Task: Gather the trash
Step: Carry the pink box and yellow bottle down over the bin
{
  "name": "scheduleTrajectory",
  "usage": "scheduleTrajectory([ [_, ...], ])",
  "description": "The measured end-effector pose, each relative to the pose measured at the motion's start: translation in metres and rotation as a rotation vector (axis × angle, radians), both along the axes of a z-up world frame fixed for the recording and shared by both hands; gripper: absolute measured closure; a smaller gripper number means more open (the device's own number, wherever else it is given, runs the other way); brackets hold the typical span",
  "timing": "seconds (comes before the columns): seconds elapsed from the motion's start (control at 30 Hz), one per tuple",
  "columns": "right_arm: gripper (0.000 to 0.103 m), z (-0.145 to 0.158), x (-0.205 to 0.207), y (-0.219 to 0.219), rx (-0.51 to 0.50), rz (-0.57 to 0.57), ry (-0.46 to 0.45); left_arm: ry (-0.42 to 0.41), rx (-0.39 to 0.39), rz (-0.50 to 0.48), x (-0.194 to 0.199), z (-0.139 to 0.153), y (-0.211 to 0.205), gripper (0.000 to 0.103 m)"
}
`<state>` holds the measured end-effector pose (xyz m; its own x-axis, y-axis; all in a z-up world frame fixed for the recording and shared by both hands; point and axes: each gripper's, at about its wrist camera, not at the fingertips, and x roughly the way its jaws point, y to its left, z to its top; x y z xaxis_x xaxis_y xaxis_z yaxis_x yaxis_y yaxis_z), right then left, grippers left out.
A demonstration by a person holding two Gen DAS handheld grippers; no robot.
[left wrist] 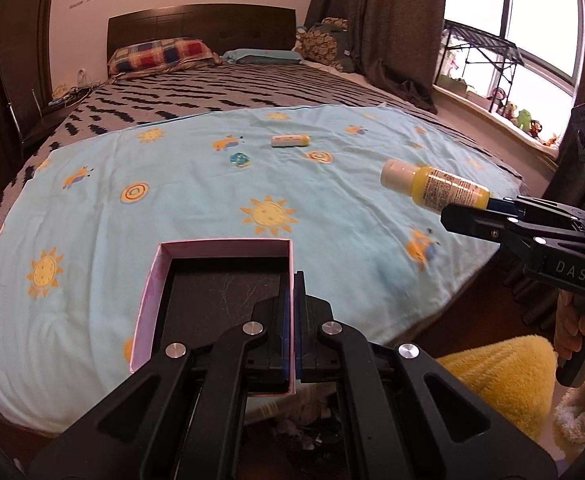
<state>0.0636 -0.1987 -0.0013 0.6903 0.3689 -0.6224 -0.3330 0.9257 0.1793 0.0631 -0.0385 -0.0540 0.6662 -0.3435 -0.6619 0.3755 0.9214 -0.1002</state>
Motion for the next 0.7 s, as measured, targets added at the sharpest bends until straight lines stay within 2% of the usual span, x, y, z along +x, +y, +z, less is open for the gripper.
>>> scheduleTrajectory([
  [0.13, 0.071, -0.016, -0.028, -0.006, 0.016, 0.014, 0.021, 0.015, -0.032, -0.041, -0.026, -0.012, -0.007, 0.103],
  [0.4, 0.071, -0.065, -0.064, -0.009, 0.010, 0.016, 0.145, 0.116, -0.061, -0.087, -0.054, -0.064, -0.018, 0.103],
  [0.53, 0.071, -0.096, -0.073, -0.006, 0.007, 0.007, 0.223, 0.178, -0.053, -0.102, -0.059, -0.096, -0.023, 0.103],
  [0.7, 0.071, -0.136, -0.079, 0.007, -0.042, 0.011, 0.307, 0.236, -0.028, -0.114, -0.062, -0.135, -0.029, 0.103],
])
